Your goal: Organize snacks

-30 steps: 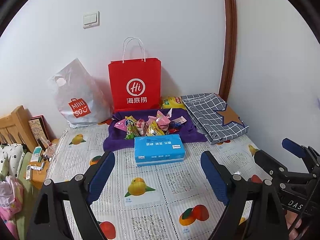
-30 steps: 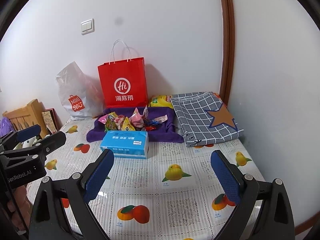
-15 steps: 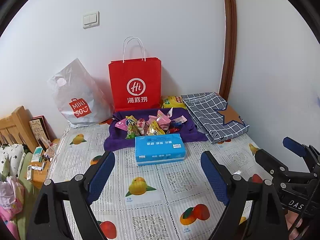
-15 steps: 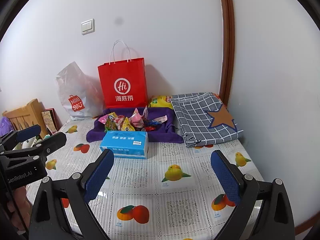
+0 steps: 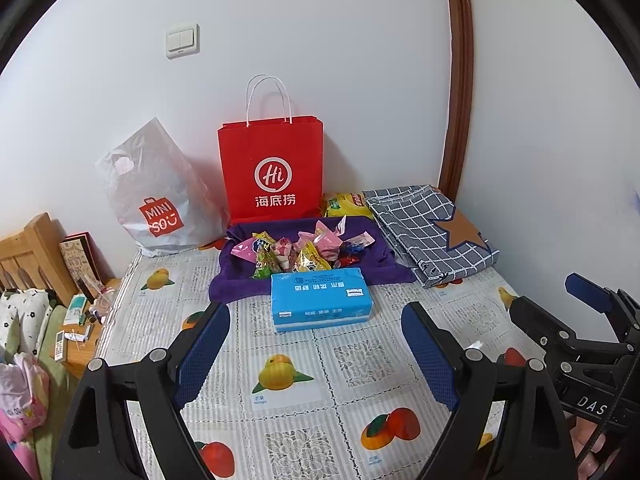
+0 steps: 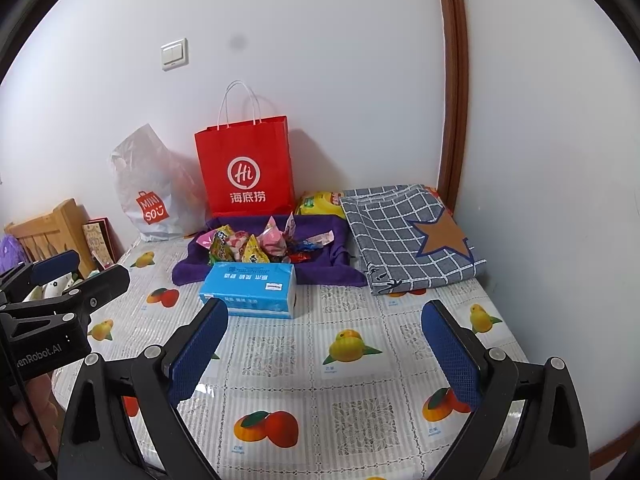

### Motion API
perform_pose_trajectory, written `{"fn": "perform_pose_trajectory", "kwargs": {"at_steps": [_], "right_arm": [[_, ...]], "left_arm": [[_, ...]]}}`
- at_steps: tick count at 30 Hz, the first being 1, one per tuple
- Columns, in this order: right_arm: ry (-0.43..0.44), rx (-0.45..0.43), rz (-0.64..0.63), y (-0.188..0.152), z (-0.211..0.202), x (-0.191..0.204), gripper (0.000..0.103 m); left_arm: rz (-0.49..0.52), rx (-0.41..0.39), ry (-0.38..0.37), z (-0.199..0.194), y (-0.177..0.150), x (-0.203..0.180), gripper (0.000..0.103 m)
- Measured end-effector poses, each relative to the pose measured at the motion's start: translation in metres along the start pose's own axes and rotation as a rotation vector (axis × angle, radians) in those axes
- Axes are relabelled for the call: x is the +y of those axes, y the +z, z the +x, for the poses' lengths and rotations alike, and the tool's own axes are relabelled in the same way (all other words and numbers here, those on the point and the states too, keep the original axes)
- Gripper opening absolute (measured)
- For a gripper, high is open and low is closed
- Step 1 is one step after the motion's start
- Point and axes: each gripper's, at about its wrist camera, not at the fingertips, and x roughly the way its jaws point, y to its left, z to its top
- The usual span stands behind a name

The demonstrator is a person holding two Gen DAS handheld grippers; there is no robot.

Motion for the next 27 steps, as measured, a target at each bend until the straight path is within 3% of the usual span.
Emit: {"fn": "perform_pose_trajectory", "kwargs": {"at_steps": [27], "right_arm": [[0.005, -0.005, 0.008, 0.0023, -0.0020, -0.0014, 0.097]], "left_arm": [[-0.001, -0.006, 0.008, -0.0031, -0.0001, 0.0003, 0.087]]}}
